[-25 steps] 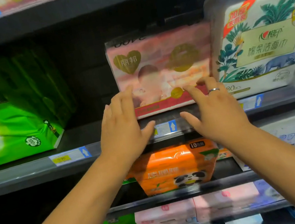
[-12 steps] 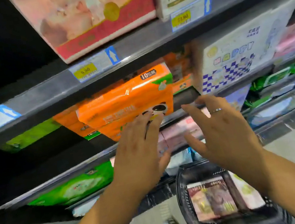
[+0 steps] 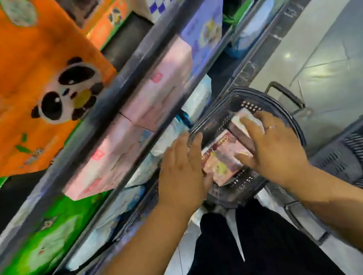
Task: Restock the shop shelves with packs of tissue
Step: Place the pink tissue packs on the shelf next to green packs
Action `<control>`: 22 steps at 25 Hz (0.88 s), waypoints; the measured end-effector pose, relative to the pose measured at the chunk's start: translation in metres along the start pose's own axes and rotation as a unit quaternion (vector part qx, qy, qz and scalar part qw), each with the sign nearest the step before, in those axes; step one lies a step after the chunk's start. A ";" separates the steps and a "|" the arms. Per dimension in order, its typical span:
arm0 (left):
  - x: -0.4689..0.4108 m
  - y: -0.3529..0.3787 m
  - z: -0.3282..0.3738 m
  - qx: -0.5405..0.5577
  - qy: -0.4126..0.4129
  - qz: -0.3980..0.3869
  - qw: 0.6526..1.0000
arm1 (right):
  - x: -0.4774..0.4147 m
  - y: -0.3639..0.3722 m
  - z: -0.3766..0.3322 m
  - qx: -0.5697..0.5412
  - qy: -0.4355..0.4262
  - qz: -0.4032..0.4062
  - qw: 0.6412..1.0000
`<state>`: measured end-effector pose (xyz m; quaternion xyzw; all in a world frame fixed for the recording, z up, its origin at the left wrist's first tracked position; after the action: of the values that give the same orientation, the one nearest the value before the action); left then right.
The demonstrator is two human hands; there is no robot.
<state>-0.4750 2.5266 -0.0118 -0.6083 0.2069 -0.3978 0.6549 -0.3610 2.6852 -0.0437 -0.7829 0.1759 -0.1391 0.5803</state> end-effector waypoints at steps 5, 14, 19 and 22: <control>-0.036 0.094 0.009 0.014 -0.012 -0.093 0.995 | 0.022 0.097 0.051 -0.023 0.105 -0.075 0.991; -0.105 0.293 0.011 0.050 -0.087 -0.130 0.986 | -0.024 0.282 0.200 -0.003 0.205 -0.186 0.961; -0.123 0.373 0.020 0.055 -0.130 -0.168 0.976 | -0.048 0.359 0.260 0.000 0.216 -0.220 0.951; -0.127 0.396 0.021 0.067 -0.144 -0.183 0.970 | -0.051 0.383 0.269 0.016 0.250 -0.226 0.941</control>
<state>-0.4280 2.6154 -0.4159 -0.6415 -0.0317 -0.4318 0.6333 -0.3371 2.8379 -0.4883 -0.7327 0.1316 -0.4603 0.4837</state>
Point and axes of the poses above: each hand's wrist, its own x-axis away from the middle knuckle, its own y-axis out of the palm, z = x × y, the point moved 4 cm from there along -x, towards the middle knuckle, and after that the axes turned 6 degrees about -y, right-handed, at the moved point
